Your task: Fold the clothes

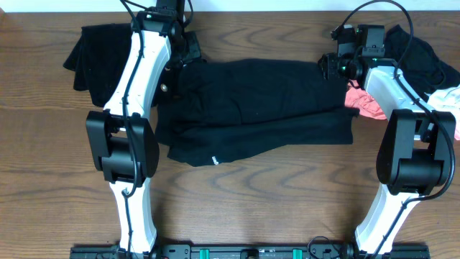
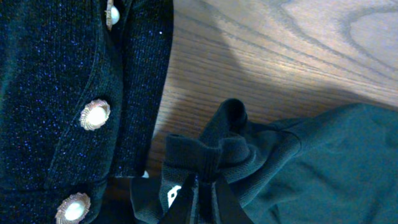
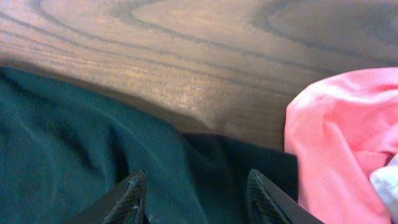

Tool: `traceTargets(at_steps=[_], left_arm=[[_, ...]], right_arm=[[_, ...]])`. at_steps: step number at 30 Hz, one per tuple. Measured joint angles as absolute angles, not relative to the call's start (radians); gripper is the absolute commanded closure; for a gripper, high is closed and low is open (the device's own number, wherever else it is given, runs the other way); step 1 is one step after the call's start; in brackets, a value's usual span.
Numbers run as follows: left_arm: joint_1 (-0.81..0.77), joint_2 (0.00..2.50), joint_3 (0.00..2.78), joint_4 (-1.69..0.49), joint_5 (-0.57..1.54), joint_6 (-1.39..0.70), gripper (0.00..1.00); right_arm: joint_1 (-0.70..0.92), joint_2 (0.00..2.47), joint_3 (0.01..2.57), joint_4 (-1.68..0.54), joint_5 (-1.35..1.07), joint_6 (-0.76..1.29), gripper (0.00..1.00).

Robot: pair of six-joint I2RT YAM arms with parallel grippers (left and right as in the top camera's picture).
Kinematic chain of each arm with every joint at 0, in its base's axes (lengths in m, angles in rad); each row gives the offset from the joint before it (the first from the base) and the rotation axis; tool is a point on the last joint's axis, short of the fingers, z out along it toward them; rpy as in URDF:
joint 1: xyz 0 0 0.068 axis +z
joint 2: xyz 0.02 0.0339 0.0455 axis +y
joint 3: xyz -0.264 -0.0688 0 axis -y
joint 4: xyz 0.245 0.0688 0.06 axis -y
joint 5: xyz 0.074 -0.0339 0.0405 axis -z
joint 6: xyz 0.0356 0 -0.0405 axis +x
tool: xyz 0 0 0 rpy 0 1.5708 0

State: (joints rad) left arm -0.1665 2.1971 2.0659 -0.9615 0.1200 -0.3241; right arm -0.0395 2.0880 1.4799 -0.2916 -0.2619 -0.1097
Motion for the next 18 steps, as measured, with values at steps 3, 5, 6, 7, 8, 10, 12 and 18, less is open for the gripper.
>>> traceTargets(at_steps=[3,5,6,7,8,10,12,18], left_arm=[[-0.167,2.195,2.066,-0.964,0.12,-0.317,0.94],[-0.167,2.195,2.066,-0.97,0.12,-0.316,0.94],[-0.167,2.195,2.066,-0.97,0.12,-0.316,0.94],[-0.167,2.195,2.066,-0.97,0.12,-0.316,0.94],[-0.167,2.195,2.066,-0.97,0.12,-0.316,0.94],[-0.167,2.195,2.066,-0.97,0.12,-0.315,0.94],[-0.167,2.195,2.066,-0.97,0.12,-0.314,0.94],[-0.167,2.195,2.066,-0.97,0.119,-0.313,0.94]], right_arm=[[-0.039,2.088,1.48,-0.259,-0.261,-0.11,0.49],[-0.039,2.091,1.48,-0.229,-0.256,-0.11,0.49],[-0.039,2.095,1.48,-0.214,-0.252,-0.11,0.48],[-0.039,2.101,1.48,-0.202,-0.25,-0.11,0.48],[-0.039,2.109,1.48,-0.189,-0.247,-0.11,0.48],[-0.039,2.127,1.48,-0.176,-0.243,-0.11,0.48],[-0.039,2.141,1.48,-0.176,-0.239,-0.11,0.47],[-0.039,2.149,1.48,-0.216,-0.201,-0.11,0.47]])
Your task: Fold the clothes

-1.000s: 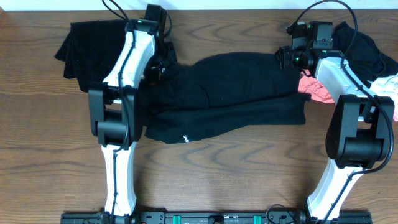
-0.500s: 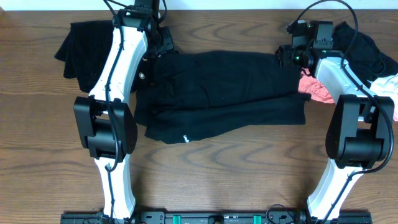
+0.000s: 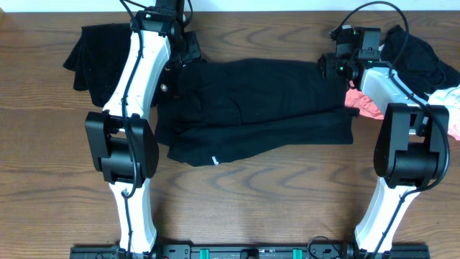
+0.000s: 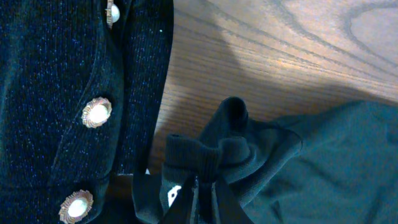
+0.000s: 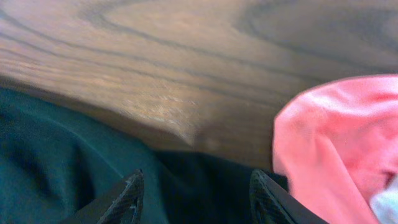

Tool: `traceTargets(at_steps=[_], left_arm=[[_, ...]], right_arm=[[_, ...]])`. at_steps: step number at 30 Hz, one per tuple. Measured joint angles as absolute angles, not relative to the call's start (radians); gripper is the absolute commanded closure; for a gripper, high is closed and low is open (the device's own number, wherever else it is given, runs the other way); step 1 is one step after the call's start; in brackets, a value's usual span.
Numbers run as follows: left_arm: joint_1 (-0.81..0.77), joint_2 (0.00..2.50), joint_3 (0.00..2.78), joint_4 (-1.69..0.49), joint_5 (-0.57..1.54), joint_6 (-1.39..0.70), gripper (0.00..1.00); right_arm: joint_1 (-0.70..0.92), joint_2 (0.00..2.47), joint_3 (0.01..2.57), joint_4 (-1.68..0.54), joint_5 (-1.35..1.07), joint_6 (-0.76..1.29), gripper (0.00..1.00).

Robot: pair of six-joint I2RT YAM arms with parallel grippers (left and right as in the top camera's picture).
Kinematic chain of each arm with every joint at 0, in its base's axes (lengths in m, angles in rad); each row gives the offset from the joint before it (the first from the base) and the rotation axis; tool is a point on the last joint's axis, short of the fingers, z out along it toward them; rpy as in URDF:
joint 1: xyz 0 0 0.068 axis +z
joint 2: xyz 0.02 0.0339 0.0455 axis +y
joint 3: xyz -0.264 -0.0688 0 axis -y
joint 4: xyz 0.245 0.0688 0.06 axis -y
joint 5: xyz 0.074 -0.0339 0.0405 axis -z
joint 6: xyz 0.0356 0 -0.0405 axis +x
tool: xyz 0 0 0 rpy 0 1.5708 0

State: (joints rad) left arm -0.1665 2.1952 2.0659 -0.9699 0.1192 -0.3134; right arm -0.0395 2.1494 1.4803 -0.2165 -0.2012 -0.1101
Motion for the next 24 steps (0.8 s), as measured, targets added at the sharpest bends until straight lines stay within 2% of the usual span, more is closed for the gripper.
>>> traceTargets(at_steps=[24], left_arm=[[-0.167,2.195,2.066,-0.981,0.105,-0.309,0.94]], right_arm=[[-0.082,2.171,1.48,-0.245,-0.113,-0.102,0.49]])
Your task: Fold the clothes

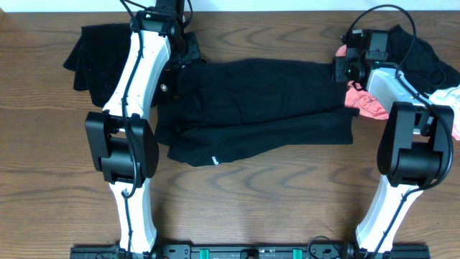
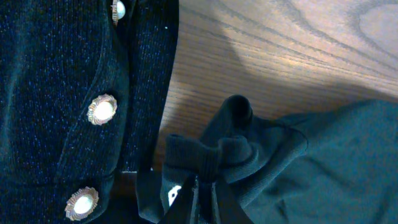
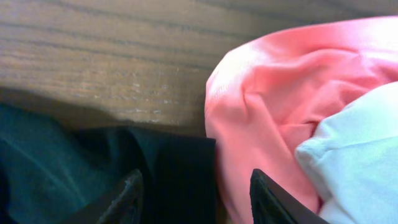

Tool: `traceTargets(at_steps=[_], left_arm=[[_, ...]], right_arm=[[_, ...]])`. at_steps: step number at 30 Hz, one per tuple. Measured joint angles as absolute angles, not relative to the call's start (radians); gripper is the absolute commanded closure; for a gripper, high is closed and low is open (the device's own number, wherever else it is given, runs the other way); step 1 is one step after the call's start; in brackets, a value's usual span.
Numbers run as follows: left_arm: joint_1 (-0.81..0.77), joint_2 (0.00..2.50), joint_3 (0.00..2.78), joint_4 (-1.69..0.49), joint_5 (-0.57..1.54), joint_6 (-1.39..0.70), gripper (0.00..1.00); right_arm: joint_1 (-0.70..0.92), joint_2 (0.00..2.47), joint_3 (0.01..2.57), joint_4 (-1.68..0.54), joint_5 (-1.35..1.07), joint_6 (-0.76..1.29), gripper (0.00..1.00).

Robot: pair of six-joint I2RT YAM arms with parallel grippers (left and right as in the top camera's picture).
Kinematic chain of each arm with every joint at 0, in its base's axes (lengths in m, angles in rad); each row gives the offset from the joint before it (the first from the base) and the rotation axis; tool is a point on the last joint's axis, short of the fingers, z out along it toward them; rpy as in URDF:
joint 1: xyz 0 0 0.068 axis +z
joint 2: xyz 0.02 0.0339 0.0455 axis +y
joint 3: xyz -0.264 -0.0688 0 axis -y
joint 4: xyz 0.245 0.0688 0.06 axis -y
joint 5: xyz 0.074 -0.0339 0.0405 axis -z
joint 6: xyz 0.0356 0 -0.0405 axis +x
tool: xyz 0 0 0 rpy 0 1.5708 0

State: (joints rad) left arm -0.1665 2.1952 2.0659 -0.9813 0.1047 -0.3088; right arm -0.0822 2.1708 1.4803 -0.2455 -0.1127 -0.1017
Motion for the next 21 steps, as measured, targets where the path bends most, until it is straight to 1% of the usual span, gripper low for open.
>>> traceTargets(at_steps=[4,10,13,15,17,21], left_arm=[[-0.167,2.195,2.066,-0.982,0.105,-0.306,0.94],[-0.167,2.195,2.066,-0.984,0.105,-0.306,0.94],[-0.167,2.195,2.066,-0.984,0.105,-0.306,0.94],[-0.167,2.195,2.066,-0.984,0.105,-0.306,0.94],[-0.167,2.195,2.066,-0.984,0.105,-0.306,0.94],[-0.167,2.195,2.066,-0.984,0.105,-0.306,0.94]], right_arm=[[-0.082,2.193,1.48,-0.242,-0.128,-0.094,0.5],[-0.082,2.199,1.48,-0.241,-0.139,-0.086,0.59],[-0.082,2.199,1.48,-0.239,-0.142,-0.086,0.7],[-0.082,2.199,1.48,-0.231,-0.142,-0.085,0.82],[-0.082,2.199,1.48,-0.226,-0.143,-0.083,0.98],[-0.082,2.199,1.48,-0.219,-0.142,-0.077,0.99]])
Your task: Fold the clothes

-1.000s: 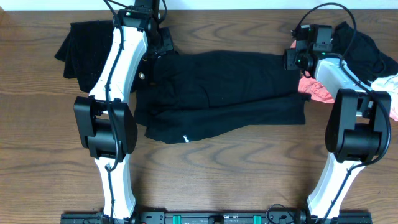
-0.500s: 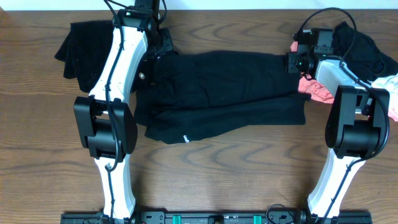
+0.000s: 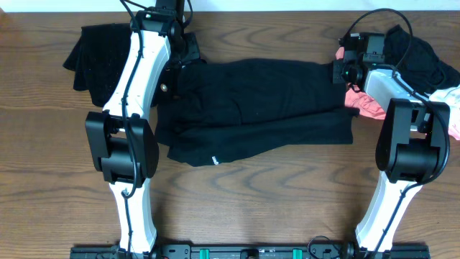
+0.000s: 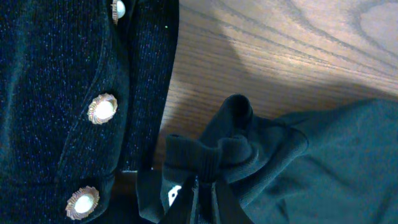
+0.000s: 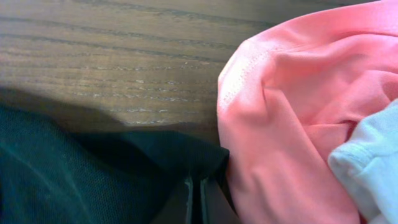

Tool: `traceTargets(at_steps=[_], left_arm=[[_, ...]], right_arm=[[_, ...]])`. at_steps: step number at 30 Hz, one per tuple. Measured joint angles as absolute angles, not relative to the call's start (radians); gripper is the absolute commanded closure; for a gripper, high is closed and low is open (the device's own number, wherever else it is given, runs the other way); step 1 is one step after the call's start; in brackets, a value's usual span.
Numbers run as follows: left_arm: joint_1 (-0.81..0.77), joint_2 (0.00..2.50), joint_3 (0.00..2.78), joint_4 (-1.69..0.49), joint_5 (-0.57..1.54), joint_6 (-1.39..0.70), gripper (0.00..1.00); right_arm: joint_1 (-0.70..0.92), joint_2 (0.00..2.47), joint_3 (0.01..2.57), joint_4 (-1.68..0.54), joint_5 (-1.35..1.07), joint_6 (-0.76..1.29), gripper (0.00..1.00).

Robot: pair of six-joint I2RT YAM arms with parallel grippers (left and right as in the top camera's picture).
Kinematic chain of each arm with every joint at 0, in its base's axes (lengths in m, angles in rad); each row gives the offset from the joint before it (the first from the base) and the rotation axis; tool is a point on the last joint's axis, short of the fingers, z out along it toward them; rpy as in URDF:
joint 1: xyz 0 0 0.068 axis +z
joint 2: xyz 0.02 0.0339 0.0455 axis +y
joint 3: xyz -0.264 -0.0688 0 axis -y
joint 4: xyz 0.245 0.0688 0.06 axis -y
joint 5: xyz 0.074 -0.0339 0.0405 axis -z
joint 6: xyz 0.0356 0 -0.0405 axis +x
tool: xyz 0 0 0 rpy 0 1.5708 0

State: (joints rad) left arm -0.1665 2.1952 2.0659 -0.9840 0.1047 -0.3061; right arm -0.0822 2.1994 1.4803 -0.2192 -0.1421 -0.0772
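Note:
A black garment [image 3: 259, 108] lies spread across the middle of the table, partly folded over itself. My left gripper [image 3: 188, 52] is at its far left corner. In the left wrist view that gripper [image 4: 198, 200] is shut on a bunched ribbed edge of the garment [image 4: 211, 152]. At the far right corner is my right gripper [image 3: 343, 70]. The right wrist view shows this gripper [image 5: 194, 194] shut on the dark corner of the garment [image 5: 168, 152], right beside the pink cloth.
A black sparkly cardigan [image 3: 97, 50] with pale round buttons [image 4: 102, 109] lies at the far left, touching the garment. A pink garment [image 5: 298, 112], a white one [image 3: 449, 97] and more black clothing [image 3: 420, 54] are piled at the far right.
My right gripper was open over the garment's far right corner and is now shut on that corner. The left gripper still holds the far left corner, unmoved.
My left gripper stayed shut on the far left corner throughout. My right gripper stood open over the garment's far edge, a little left of the pink cloth. It then stood further right, at the corner beside the pink cloth, and now grips that corner.

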Motion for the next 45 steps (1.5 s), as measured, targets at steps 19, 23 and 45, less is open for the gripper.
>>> traceTargets(at_steps=[19,23,45], left_arm=[[-0.096,2.149,2.066,-0.984,0.075,-0.285,0.94],[-0.09,2.098,2.066,-0.995,0.075,-0.279,0.94],[-0.104,2.032,2.061,-1.361,0.075,-0.227,0.94]], right_arm=[[-0.112,2.021,1.53,-0.281,-0.15,-0.077,0.99],[-0.132,1.95,1.538,-0.348,-0.152,-0.077,0.99],[-0.163,1.817,1.542,-0.926,-0.157,-0.099,0.99]])
